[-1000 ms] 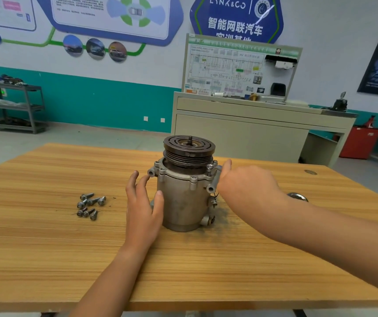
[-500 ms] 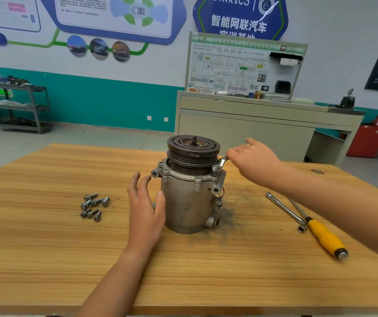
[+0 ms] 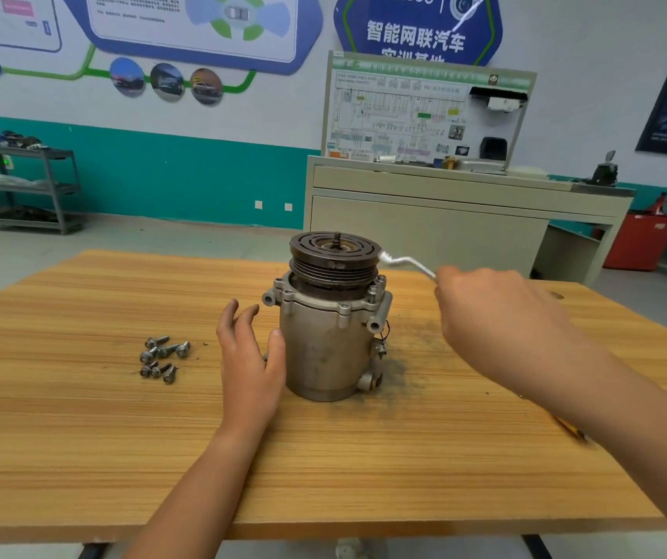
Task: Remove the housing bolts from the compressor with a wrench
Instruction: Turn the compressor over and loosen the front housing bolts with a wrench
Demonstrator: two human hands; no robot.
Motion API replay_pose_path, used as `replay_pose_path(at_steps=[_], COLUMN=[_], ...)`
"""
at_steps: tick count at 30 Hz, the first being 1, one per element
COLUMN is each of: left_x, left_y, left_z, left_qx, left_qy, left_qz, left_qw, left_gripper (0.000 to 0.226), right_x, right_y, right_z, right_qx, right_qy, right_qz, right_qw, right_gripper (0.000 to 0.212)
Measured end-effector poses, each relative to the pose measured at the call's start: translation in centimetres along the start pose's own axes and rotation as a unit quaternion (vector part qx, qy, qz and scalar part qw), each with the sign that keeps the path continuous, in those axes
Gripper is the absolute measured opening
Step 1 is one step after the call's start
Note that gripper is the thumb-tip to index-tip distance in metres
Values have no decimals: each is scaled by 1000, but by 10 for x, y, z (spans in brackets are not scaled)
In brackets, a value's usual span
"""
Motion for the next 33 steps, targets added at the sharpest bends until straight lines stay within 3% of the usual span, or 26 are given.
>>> replay_pose_path(at_steps=[8,10,15,20,31,33], left_x=[-4,-2,0,-3,-7,-6], left_y=[1,1,0,1,2,1], left_z=[10,10,8,6,8,8], left_qx=[-31,-39,-40,-35,-25,-25], left_qy=[-5,-6,1,9,6,6], left_qz=[50,52,57,40,38,39], left_qw=[998,998,998,999,999,999], left_gripper=[47,37,35,36,45,39], right_x=[47,51,48,24,31,29], right_y=[-4,-10,-7,-1,-15,-18], right_z=[-18,-18,-8,1,-18,-21], right_qx=[167,163,129,82,139,142], right_qy=[66,83,67,97,153,166], right_qz=[122,126,122,58,121,138], right_qw=[976,975,982,990,971,966], right_gripper=[30,29,24,22,24,23])
Point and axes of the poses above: each hand's wrist, its own y-axis away from the middle knuckle, its own z-axis out of the back of the hand, x = y × z, the point moved 4 cm from there along -y, towards the middle knuckle, and after that the axes turned 6 degrees about -x, right-handed, at the moved point
